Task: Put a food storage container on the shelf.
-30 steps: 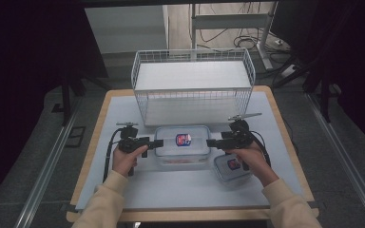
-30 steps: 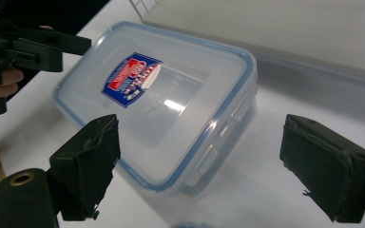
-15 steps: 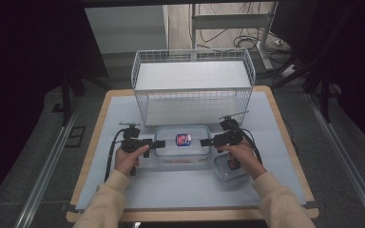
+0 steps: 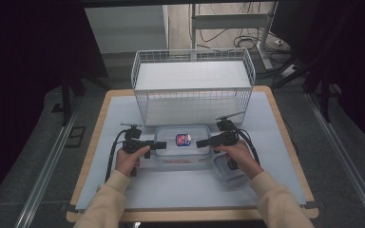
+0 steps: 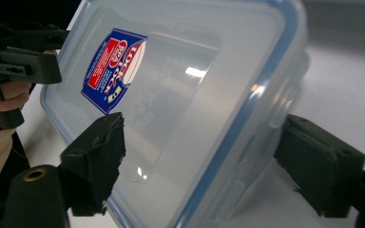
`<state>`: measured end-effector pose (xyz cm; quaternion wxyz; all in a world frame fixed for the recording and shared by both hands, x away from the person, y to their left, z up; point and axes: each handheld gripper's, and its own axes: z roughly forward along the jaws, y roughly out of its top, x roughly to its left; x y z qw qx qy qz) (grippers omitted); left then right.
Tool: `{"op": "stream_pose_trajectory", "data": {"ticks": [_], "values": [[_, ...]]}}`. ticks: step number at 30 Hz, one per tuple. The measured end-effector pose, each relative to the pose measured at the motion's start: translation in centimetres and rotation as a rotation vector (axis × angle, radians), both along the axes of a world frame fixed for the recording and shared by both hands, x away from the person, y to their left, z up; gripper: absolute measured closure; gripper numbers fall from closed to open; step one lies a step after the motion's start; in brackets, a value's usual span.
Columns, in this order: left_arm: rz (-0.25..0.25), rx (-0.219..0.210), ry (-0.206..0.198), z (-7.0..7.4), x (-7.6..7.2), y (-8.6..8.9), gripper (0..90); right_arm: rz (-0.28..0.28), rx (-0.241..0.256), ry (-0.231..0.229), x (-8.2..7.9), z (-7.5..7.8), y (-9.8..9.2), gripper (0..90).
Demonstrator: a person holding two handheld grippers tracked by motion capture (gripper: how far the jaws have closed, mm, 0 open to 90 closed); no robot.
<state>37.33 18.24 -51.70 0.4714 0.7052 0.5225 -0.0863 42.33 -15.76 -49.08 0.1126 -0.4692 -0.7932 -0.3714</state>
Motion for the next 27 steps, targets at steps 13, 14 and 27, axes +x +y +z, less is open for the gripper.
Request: {"op": "stream_pose_trajectory", "data": {"ticks": [13,14,27], "values": [[0.029,-0.026,0.001,0.6,-1.0,0.2,35.7,-0.031,0.066,0.016,-0.6,0.6,-1.3,35.5],[0.031,-0.025,-0.006,0.7,-1.2,0.2,36.5,-0.036,0.07,0.016,-0.7,0.6,-1.4,36.4],[0.036,-0.042,-0.05,1.0,-2.2,0.6,42.6,-0.032,0.137,-0.018,-1.5,0.5,-2.4,44.0]]}}
